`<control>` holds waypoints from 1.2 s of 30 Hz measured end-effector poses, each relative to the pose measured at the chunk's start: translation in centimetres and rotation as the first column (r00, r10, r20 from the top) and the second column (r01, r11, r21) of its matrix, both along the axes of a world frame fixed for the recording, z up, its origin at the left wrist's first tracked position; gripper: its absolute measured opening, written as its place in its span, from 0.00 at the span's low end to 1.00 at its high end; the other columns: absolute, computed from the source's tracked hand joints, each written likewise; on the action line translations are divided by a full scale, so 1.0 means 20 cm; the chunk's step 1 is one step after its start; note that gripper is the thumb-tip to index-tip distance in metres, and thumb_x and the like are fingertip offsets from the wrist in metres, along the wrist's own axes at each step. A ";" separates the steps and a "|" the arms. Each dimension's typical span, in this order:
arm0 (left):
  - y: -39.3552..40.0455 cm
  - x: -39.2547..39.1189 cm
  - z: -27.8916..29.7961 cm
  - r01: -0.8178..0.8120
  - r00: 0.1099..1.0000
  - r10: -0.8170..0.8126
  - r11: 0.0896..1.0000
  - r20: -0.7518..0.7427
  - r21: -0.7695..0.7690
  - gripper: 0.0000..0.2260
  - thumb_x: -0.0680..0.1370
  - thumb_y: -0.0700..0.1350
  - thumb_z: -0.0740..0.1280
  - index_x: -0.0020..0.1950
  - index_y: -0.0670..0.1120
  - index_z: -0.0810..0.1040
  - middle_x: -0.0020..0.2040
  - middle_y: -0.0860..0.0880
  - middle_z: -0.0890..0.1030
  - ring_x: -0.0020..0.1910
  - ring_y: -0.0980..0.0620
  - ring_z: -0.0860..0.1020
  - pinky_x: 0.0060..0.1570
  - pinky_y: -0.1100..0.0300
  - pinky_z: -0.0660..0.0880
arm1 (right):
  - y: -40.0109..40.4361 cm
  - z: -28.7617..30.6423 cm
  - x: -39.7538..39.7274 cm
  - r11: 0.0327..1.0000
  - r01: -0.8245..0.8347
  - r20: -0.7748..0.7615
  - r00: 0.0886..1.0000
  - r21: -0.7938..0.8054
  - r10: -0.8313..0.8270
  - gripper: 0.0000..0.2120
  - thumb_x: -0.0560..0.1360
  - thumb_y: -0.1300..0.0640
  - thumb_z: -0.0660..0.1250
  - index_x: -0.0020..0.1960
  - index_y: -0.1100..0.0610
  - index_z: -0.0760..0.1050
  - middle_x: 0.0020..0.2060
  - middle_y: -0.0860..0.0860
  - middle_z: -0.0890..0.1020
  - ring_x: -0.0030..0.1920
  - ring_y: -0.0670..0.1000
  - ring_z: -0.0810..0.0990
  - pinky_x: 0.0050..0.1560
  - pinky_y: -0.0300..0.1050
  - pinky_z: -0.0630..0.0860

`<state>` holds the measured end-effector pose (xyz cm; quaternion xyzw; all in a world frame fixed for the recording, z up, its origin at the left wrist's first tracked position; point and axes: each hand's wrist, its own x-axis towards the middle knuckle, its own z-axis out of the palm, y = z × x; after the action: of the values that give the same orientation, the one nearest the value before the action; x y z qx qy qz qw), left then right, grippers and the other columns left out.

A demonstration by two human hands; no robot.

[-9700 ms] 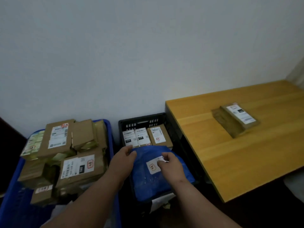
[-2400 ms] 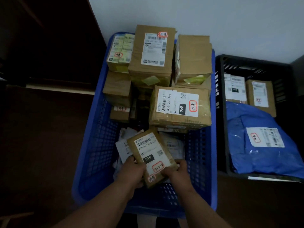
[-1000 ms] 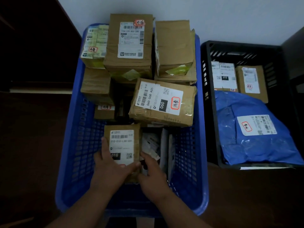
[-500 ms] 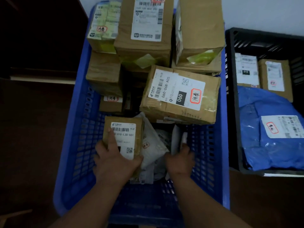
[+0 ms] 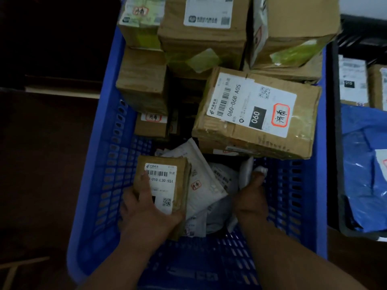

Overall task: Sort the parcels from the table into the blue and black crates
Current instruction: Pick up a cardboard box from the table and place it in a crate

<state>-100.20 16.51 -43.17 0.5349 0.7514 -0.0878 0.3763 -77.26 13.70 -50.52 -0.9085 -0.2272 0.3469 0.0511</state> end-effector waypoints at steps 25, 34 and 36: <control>0.13 -0.13 0.60 0.017 0.999 -0.008 0.963 -0.032 0.268 0.57 0.53 0.75 0.62 0.74 0.64 0.35 0.69 0.50 0.52 0.68 0.38 0.60 0.61 0.35 0.65 | 0.14 0.51 -0.65 0.893 -0.294 -0.483 0.760 0.342 0.435 0.47 0.74 0.47 0.70 0.77 0.37 0.38 0.72 0.55 0.64 0.66 0.58 0.73 0.65 0.52 0.71; 0.12 -0.15 0.77 0.036 0.999 -0.042 0.911 0.006 0.410 0.57 0.54 0.75 0.62 0.75 0.64 0.34 0.69 0.51 0.52 0.68 0.40 0.60 0.63 0.37 0.64 | 0.11 0.39 -0.57 0.962 -0.254 -0.741 0.627 0.098 0.241 0.51 0.67 0.35 0.70 0.78 0.40 0.41 0.77 0.52 0.57 0.74 0.55 0.62 0.70 0.49 0.64; 0.15 -0.15 0.80 0.024 0.999 -0.035 0.901 0.018 0.433 0.57 0.54 0.75 0.62 0.75 0.63 0.35 0.68 0.52 0.52 0.67 0.40 0.60 0.64 0.37 0.65 | 0.11 0.42 -0.57 0.998 -0.024 -0.844 0.536 -0.051 -0.030 0.46 0.68 0.34 0.69 0.78 0.43 0.51 0.75 0.49 0.64 0.71 0.51 0.66 0.64 0.44 0.63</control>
<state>-103.17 19.57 -27.21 0.6175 0.7392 0.0823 0.2560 -88.71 16.00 -42.06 -0.6304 -0.1630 0.7478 0.1295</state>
